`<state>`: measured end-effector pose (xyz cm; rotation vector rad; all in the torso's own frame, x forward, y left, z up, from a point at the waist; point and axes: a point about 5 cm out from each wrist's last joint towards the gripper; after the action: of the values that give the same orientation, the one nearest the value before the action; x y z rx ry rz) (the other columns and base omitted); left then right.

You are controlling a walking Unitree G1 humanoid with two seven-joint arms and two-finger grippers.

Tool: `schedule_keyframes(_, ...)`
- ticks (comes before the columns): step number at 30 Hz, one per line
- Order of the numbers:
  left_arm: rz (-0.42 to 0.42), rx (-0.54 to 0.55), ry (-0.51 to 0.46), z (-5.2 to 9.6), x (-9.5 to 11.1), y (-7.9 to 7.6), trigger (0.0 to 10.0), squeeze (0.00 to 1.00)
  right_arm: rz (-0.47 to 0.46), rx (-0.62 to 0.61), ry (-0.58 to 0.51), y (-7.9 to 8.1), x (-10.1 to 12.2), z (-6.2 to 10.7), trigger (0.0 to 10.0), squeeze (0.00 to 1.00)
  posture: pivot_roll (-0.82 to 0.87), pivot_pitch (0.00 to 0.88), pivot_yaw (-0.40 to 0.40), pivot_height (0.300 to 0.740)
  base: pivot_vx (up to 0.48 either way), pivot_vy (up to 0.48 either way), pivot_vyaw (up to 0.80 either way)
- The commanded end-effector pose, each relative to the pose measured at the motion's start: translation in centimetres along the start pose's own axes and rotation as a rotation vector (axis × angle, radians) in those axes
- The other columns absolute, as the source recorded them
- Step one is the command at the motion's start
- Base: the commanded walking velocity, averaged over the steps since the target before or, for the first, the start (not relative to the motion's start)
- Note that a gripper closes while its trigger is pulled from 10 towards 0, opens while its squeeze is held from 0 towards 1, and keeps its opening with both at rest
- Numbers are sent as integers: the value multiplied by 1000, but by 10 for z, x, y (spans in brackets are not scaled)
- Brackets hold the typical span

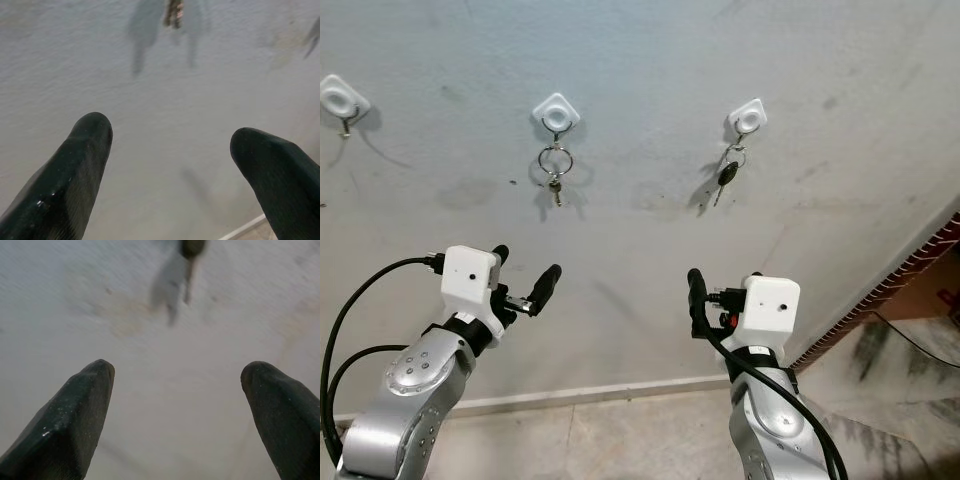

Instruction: Hang keys on a hook

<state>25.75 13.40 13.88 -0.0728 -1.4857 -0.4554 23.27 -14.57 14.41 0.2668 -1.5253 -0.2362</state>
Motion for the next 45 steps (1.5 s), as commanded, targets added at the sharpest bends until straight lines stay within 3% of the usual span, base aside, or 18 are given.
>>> schedule_keyframes(1, -9, -3, 12, 0, -2, -1, 10000, 0, -2, 8, -4, 2, 1, -2, 10000, 0, 124, 38, -113, 740, 0, 0, 0)
schedule_keyframes(15, -21, -11, 8, -1, 2, 4, 10000, 0, -30, 6, -5, 6, -4, -7, 10000, 0, 151, 37, -93, 740, 0, 0, 0)
schedule_keyframes(45, -29, -25, -7, -9, 8, 4, 10000, 0, -38, -28, -42, 3, 0, -16, 10000, 0, 145, 32, -74, 740, -321, 0, 0)
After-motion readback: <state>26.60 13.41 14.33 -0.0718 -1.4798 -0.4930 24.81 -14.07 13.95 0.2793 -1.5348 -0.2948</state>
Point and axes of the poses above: a point about 5 cm out from each wrist's last joint towards the gripper, its own z axis pointing back from the gripper into the wrist, its own x axis along the axis of the wrist's last joint, y = z × x, and after that the axes turned 12 degrees about -z, right-handed
